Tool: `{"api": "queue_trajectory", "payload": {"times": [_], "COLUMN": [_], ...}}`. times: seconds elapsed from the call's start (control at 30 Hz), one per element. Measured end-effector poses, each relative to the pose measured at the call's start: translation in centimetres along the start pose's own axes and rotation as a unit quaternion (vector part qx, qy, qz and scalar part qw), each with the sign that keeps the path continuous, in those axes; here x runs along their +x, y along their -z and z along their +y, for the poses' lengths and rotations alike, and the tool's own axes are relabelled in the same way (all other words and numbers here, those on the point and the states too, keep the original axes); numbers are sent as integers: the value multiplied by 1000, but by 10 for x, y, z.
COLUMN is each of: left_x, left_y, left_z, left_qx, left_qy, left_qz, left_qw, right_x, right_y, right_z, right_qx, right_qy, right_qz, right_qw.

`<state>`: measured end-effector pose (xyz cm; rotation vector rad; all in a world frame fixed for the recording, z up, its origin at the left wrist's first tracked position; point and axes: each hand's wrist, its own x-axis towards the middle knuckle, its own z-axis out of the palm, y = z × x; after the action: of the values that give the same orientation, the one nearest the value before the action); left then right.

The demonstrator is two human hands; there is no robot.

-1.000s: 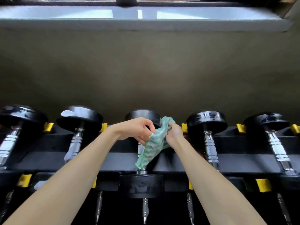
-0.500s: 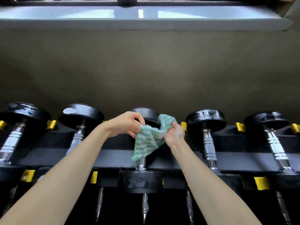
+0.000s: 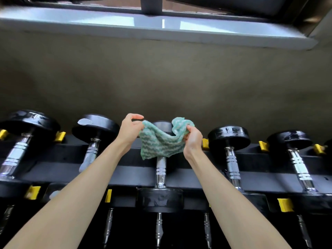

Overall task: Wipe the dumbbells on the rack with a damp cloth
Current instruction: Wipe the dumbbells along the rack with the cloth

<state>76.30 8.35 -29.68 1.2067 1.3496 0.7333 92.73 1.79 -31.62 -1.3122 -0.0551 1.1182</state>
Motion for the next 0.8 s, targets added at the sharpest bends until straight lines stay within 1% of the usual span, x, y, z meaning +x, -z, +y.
{"api": "queue_trajectory", "payload": {"times": [0.07, 0.13, 0.2, 0.27, 0.33, 0.37, 0.4, 0.43, 0.5, 0.53, 0.57, 0.67, 0.7, 0.8], "left_x": [2, 3, 3, 2, -1, -2, -3, -5, -8, -11, -15, -27, -30, -42], "left_y": [-2, -2, 0, 5, 13, 17, 22, 28, 38, 44, 49, 65, 69, 72], "left_z": [-2, -2, -2, -1, -2, -3, -4, -5, -7, -6, -4, 3, 6, 10], "left_qx": [-17, -30, -37, -45, -61, -69, -72, -70, -60, -62, -66, -74, -81, -122], "left_qy": [11, 20, 29, 36, 40, 43, 47, 48, 41, 33, 20, -28, -41, -59], "left_qz": [9, 11, 10, 13, 25, 33, 41, 50, 68, 74, 79, 91, 90, 79], "left_qw": [1000, 999, 999, 998, 997, 996, 995, 995, 995, 995, 994, 993, 992, 988], "right_x": [-5, -9, -13, -15, -14, -17, -19, -23, -33, -40, -45, -50, -52, -62], "right_y": [-10, -24, -38, -46, -52, -56, -60, -64, -65, -63, -58, -41, -35, -24], "right_z": [-2, 1, 5, 5, 5, 5, 6, 7, 13, 17, 20, 26, 23, 11], "right_qx": [-38, -111, -223, -320, -367, -376, -367, -327, -216, -158, -98, 80, 117, 160], "right_qy": [31, 72, 111, 127, 137, 132, 113, 80, -24, -68, -88, -84, -78, -57], "right_qz": [-26, -34, -41, -42, -39, -45, -59, -77, -98, -114, -128, -134, -134, -141], "right_qw": [998, 991, 968, 938, 919, 916, 922, 938, 971, 979, 983, 984, 981, 975]}}
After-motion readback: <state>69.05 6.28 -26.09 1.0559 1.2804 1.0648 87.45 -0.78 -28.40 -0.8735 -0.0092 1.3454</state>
